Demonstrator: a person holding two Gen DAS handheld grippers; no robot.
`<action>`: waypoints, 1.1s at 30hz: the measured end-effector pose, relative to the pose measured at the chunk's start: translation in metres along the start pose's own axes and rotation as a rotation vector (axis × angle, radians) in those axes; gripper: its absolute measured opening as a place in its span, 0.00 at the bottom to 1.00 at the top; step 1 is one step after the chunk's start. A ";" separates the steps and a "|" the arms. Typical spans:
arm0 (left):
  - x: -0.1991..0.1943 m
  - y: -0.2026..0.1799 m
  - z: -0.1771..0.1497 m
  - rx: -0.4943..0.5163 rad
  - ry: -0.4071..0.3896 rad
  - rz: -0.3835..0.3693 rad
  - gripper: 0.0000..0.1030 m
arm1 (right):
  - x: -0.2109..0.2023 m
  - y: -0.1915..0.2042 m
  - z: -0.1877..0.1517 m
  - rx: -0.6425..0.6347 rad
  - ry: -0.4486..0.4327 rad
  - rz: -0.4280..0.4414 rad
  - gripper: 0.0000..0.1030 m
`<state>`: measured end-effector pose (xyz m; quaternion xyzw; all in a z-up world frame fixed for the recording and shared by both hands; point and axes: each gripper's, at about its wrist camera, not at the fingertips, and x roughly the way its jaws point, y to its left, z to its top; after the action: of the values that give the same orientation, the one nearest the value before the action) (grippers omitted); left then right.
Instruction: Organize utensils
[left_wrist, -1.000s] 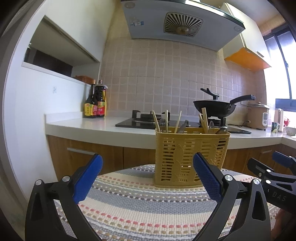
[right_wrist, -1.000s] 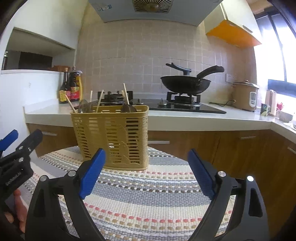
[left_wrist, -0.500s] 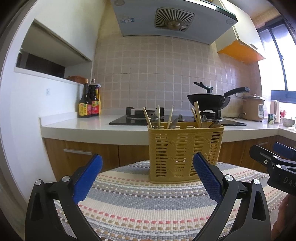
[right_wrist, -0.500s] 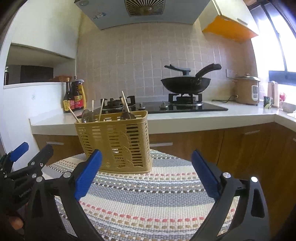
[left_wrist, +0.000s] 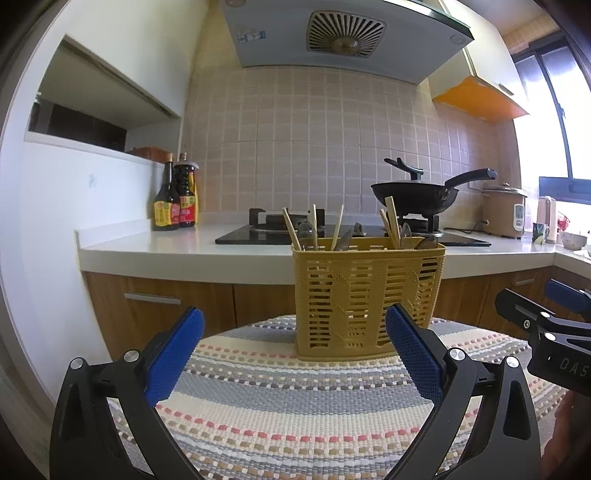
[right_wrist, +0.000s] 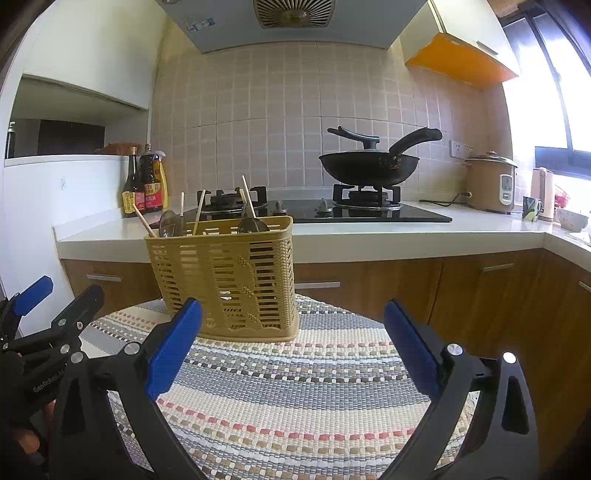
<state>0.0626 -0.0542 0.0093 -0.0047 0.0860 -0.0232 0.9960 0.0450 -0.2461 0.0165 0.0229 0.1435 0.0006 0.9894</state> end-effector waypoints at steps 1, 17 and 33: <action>0.001 0.001 0.000 -0.004 0.002 -0.001 0.93 | 0.000 0.000 0.000 0.000 0.000 -0.001 0.91; 0.004 -0.001 -0.002 0.005 0.023 0.011 0.93 | -0.001 0.001 -0.001 0.001 0.003 0.005 0.92; 0.003 -0.002 -0.002 0.003 0.026 0.010 0.93 | 0.000 -0.001 0.000 0.012 0.008 -0.002 0.92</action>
<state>0.0656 -0.0566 0.0066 -0.0027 0.0988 -0.0183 0.9949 0.0446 -0.2468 0.0167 0.0285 0.1476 -0.0012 0.9886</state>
